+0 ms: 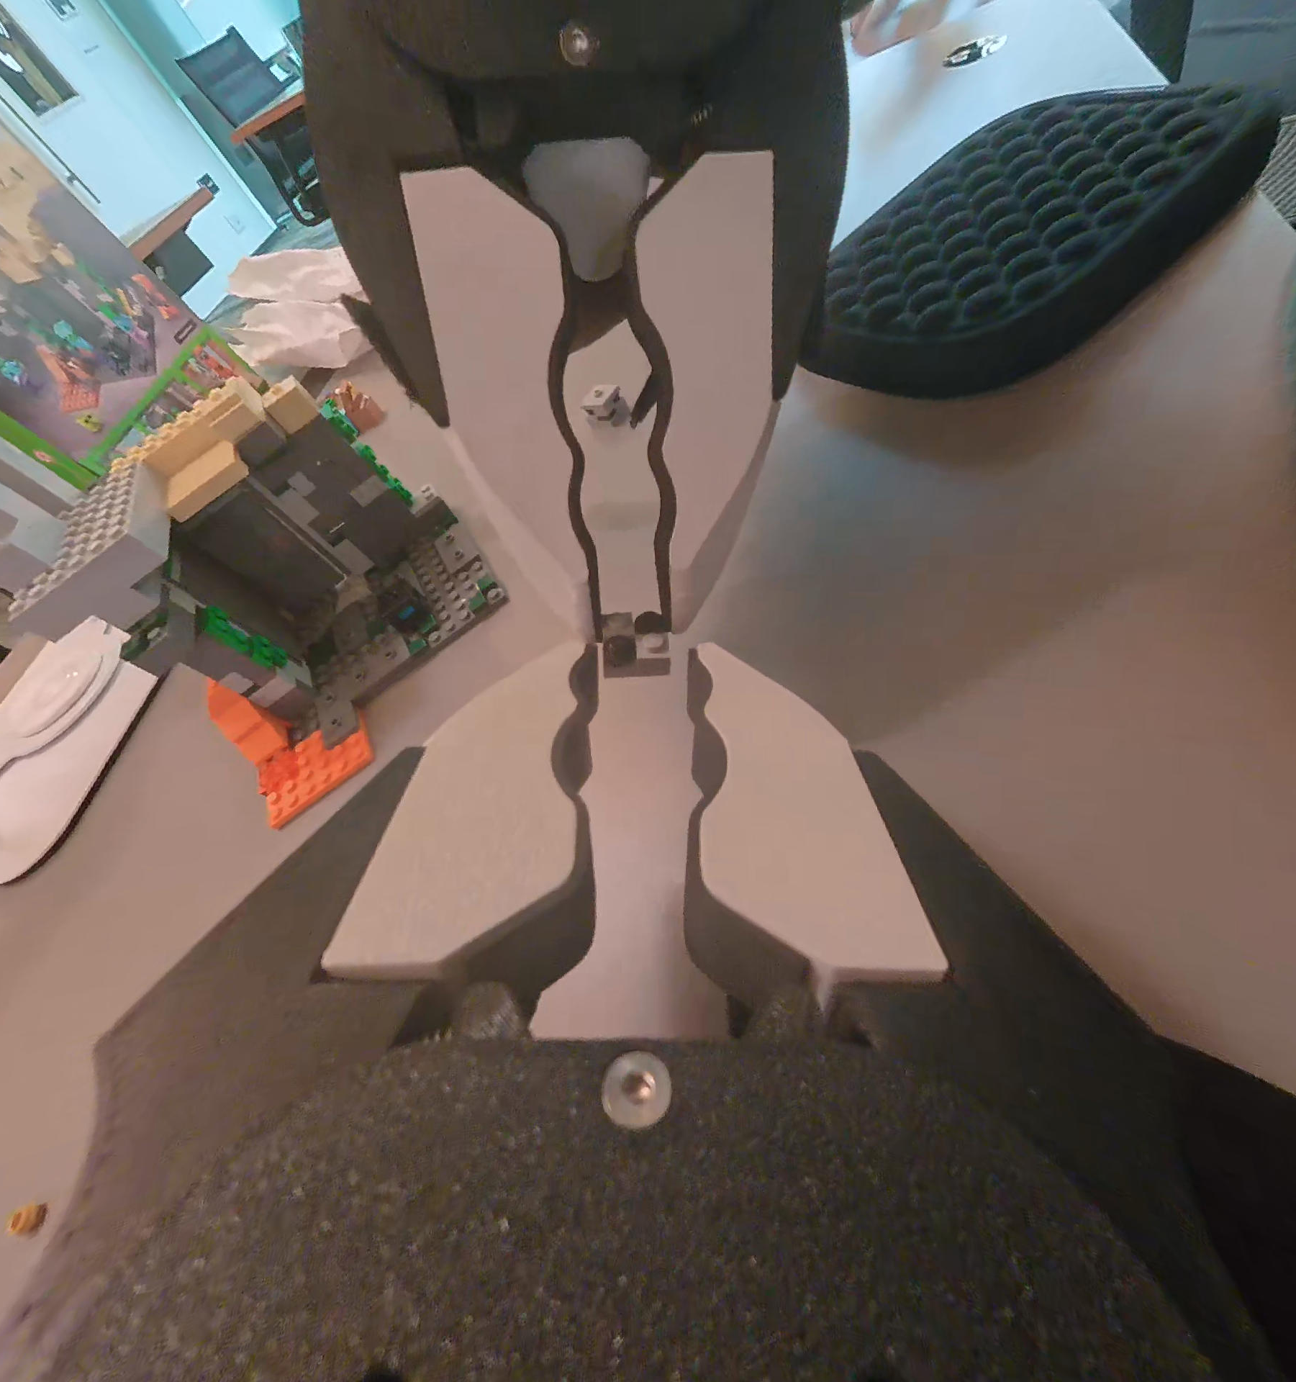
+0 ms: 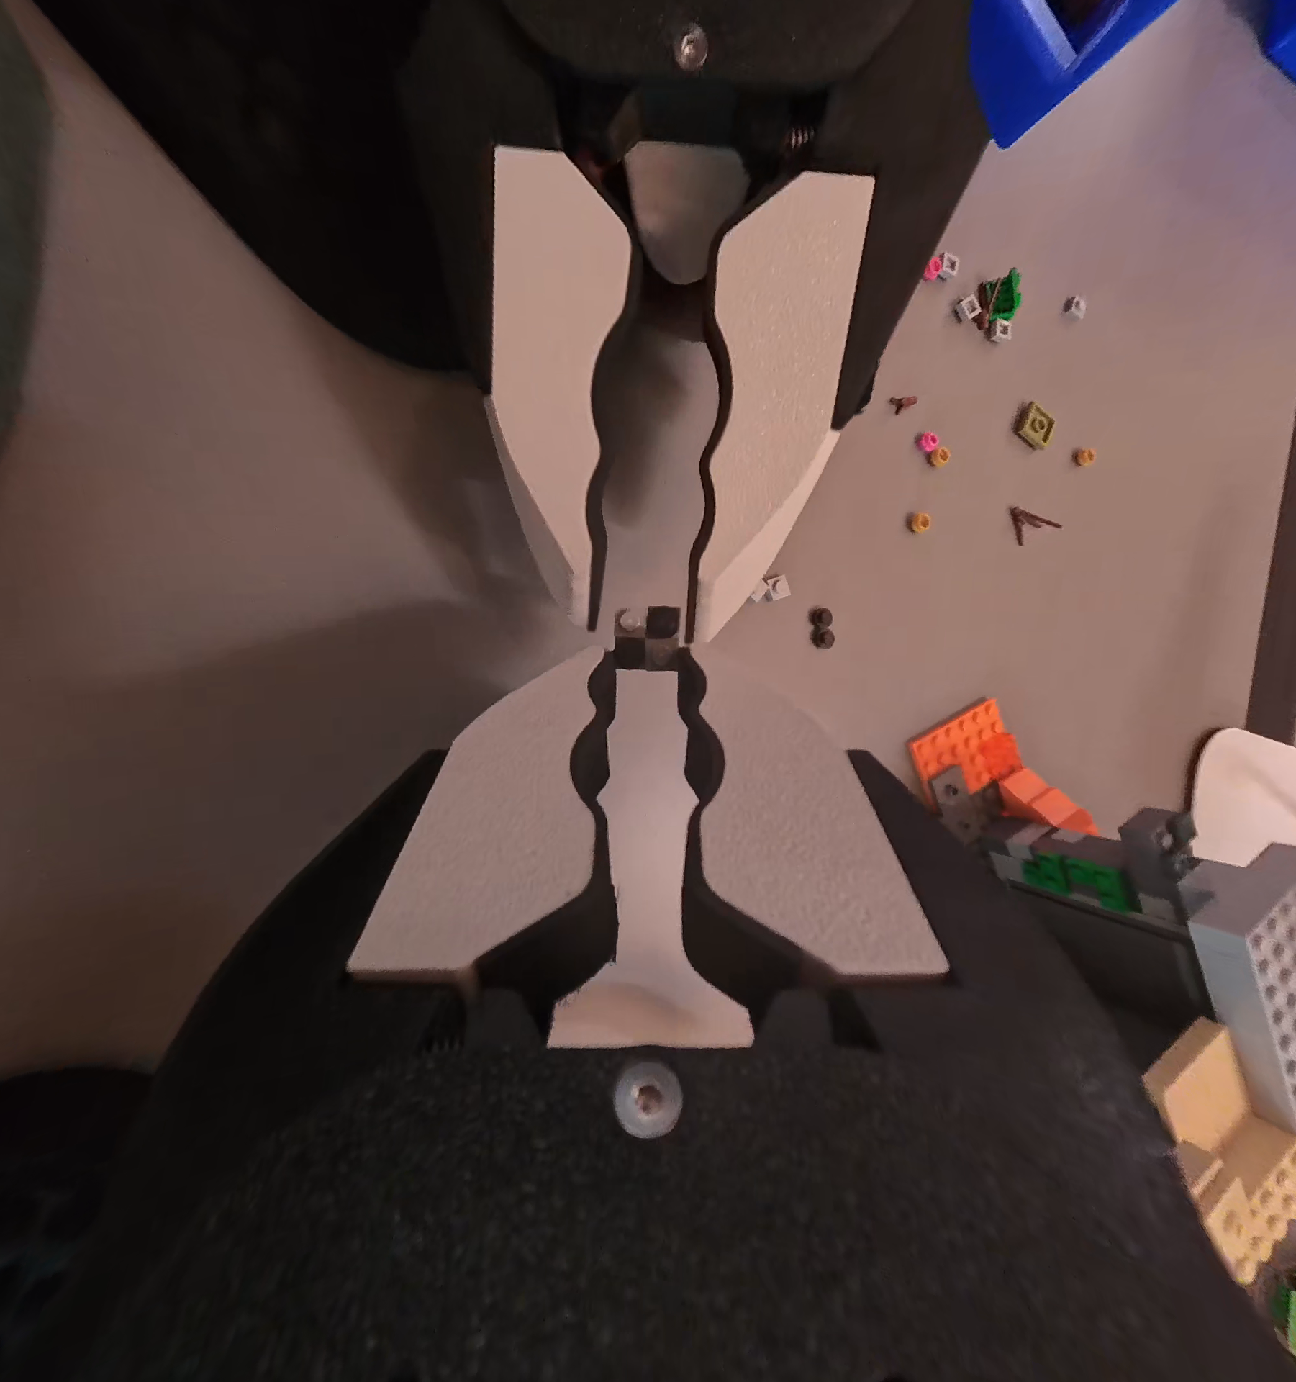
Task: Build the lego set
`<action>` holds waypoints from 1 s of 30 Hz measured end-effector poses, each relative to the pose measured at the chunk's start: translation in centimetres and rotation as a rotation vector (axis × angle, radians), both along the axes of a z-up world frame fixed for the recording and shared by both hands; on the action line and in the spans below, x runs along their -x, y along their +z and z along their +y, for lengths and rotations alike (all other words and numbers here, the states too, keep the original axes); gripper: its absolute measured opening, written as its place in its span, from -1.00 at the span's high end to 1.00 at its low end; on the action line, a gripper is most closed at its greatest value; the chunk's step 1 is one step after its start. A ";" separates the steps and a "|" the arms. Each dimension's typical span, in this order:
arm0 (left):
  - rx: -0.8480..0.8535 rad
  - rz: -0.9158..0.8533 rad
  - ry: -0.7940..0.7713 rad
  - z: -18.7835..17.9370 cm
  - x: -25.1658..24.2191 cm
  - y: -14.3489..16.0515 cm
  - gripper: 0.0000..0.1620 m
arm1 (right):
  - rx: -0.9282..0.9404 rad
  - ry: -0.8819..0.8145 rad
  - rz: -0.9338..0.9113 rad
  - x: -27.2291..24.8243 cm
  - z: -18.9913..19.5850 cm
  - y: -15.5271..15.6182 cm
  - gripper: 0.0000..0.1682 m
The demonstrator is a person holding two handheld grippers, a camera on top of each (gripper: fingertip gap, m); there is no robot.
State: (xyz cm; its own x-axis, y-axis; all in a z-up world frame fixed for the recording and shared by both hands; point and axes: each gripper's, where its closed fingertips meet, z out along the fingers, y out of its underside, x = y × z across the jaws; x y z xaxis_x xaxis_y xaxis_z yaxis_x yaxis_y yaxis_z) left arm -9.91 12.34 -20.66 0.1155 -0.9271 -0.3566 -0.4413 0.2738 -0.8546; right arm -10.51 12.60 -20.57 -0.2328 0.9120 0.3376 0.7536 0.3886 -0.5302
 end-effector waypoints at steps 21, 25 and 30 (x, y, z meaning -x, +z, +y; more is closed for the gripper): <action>0.021 -0.226 0.022 0.3 0.7 4.4 0.80 | 0.009 -0.074 0.258 1.0 0.0 4.6 0.82; 0.010 -0.238 0.018 0.1 0.7 4.7 0.80 | 0.001 -0.085 0.266 1.0 -0.1 4.9 0.82; -0.001 -0.266 0.028 0.1 0.8 5.3 0.80 | 0.004 -0.103 0.285 1.1 -0.1 5.4 0.82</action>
